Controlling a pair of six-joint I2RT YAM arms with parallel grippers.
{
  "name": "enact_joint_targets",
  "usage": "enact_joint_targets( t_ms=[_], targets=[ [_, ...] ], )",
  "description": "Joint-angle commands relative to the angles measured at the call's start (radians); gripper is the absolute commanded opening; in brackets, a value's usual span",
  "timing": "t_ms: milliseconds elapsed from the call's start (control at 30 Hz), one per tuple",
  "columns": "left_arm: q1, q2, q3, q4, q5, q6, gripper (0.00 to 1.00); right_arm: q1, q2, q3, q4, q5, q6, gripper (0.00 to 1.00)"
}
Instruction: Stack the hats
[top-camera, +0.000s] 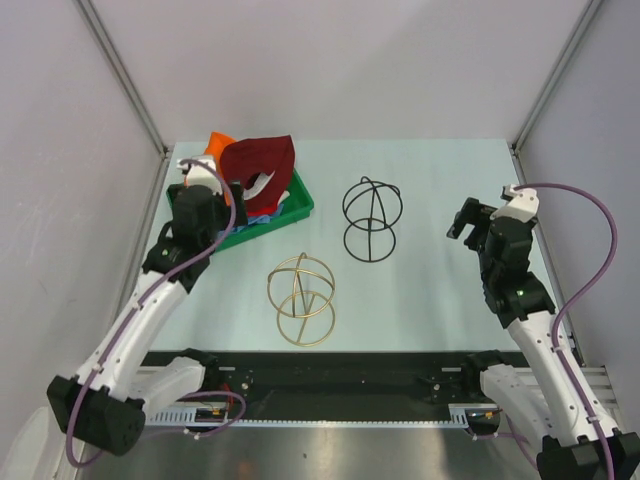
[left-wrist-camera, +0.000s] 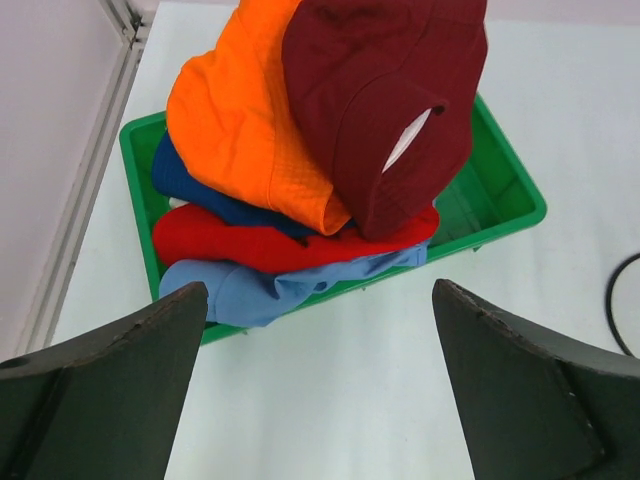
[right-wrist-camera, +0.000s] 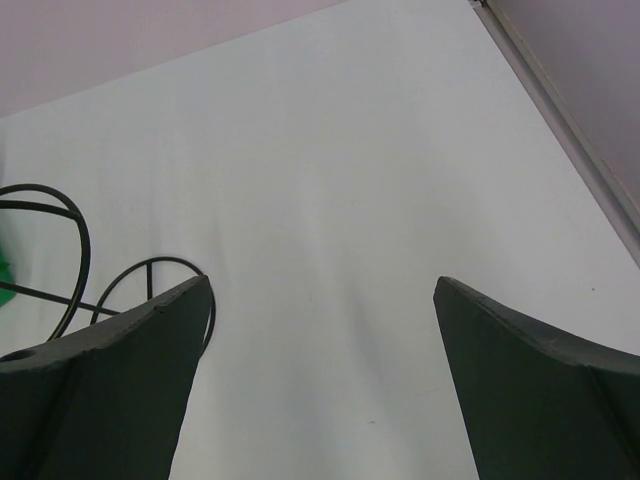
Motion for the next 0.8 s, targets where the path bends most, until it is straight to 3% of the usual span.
enact_joint_targets(
  t_ms=[0, 267, 667, 733, 767],
  targets=[
    [-0.003, 0.127, 0.151, -0.002, -0.007, 0.044, 1.00, 0.001, 0.013, -0.004, 0.048, 0.000, 0.006, 1.00],
    [0.006, 0.448, 0.390, -0.073, 0.079, 0.116, 1.00, -0.002, 0.033, 0.002, 0.043, -0.026, 0.010, 1.00],
    [0.072, 0.668, 0.465, -0.095, 0.079, 0.210, 0.99, -0.009, 0.022, 0.049, -0.012, -0.060, 0.042, 1.00],
    [0.074, 0.694, 0.464, -0.060, 0.074, 0.228, 0.95, -0.011, 0.013, 0.065, -0.029, -0.075, 0.049, 1.00],
    [0.074, 0.703, 0.472, -0.054, 0.068, 0.233, 0.85, -0.009, 0.007, 0.068, -0.040, -0.083, 0.055, 1.00]
  ],
)
